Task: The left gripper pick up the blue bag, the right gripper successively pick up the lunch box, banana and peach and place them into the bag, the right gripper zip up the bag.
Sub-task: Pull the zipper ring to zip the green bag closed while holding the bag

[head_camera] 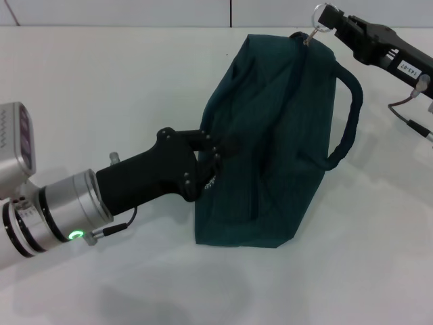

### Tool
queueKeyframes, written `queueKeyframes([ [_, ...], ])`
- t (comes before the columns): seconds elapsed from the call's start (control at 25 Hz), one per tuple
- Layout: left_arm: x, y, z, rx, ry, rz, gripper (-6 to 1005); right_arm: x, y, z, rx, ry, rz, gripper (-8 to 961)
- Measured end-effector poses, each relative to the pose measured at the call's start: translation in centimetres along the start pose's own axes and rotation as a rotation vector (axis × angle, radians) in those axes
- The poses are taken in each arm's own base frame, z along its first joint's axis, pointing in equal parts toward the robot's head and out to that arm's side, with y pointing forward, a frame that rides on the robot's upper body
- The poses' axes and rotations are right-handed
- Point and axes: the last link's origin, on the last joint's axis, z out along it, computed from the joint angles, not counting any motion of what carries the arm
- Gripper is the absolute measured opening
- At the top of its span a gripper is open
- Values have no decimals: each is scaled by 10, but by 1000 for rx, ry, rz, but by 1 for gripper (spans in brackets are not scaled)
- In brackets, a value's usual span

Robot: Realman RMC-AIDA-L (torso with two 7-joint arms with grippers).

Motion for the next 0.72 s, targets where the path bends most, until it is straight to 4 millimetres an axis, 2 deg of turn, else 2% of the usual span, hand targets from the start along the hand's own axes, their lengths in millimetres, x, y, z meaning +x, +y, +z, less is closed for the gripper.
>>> queueKeyframes([
  [0.08, -1, 4, -1, -25, -7, 10, 55, 0, -1, 1, 5, 3, -2, 6],
  [0.44, 3, 15, -6, -113, 6, 67, 57, 8, 5, 0, -27, 39, 10, 6],
  [0.72, 27, 4, -23, -140, 14, 141, 58, 22, 23, -15, -117, 32, 75, 6],
])
